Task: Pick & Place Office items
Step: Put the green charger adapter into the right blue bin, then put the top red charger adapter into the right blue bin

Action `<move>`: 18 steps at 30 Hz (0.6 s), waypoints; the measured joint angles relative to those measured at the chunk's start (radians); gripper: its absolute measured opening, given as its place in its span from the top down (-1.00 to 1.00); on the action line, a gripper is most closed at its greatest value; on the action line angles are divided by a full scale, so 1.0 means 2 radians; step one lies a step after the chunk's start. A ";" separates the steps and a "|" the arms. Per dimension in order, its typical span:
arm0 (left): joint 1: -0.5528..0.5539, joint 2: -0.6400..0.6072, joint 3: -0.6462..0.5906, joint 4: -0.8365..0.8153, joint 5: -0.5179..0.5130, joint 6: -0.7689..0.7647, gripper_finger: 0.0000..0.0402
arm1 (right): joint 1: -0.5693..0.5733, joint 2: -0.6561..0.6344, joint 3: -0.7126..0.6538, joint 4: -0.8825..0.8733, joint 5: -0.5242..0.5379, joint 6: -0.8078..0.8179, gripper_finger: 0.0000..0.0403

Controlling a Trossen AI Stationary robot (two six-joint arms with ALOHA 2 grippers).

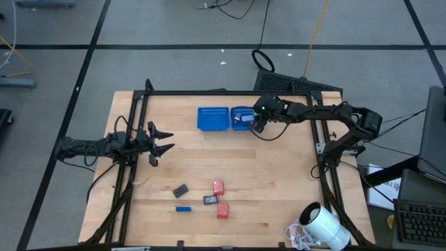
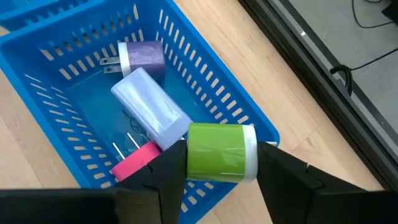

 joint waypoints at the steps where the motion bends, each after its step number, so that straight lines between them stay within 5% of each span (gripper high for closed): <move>1: 0.000 0.000 0.000 0.000 0.000 0.000 -0.07 | 0.000 0.000 0.000 0.000 -0.001 -0.001 0.16; 18: 0.000 0.000 0.000 0.000 0.000 0.000 -0.07 | 0.001 0.000 0.000 0.003 -0.001 -0.002 -0.06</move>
